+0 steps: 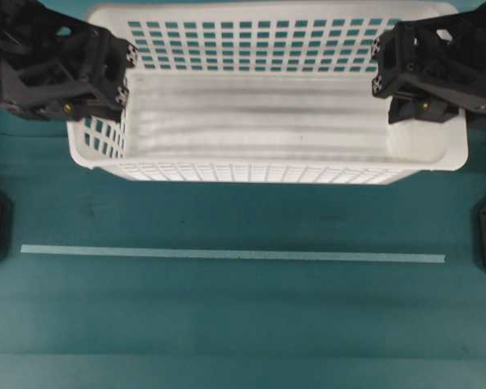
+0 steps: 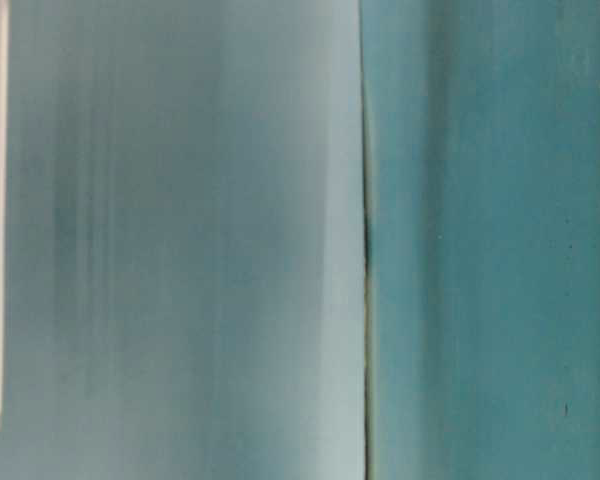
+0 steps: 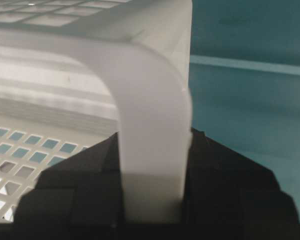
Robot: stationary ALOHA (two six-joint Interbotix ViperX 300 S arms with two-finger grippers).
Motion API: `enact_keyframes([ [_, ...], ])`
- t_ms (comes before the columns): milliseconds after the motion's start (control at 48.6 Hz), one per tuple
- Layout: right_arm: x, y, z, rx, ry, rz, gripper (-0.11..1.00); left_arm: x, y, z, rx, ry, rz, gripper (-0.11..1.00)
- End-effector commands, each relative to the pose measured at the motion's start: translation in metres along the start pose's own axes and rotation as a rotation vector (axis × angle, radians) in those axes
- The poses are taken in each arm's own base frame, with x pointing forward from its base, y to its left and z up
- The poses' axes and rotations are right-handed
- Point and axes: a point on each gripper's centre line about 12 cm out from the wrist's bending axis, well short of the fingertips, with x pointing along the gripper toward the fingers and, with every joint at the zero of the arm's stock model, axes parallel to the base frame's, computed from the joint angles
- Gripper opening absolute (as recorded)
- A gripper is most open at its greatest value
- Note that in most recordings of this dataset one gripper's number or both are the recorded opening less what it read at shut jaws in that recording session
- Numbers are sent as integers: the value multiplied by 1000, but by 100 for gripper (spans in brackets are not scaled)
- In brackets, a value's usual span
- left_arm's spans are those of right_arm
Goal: Lift the white basket with both hands.
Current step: 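Lift the basket upward with both grippers holding the rims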
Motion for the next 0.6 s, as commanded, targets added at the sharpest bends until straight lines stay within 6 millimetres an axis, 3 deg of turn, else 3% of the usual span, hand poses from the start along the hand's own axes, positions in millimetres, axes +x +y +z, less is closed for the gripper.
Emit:
enact_keyframes([
  [0,-11,6,-2,-56,-4,23,20,-19,-3,1,44,-7,-27,-2],
  [185,-18,16,0,-84,-16,41,20,-24,-6,2,51,2,-3,-2],
  [576,-14,13,0,-101,-9,-20,20,-20,-7,2,68,8,12,-2],
])
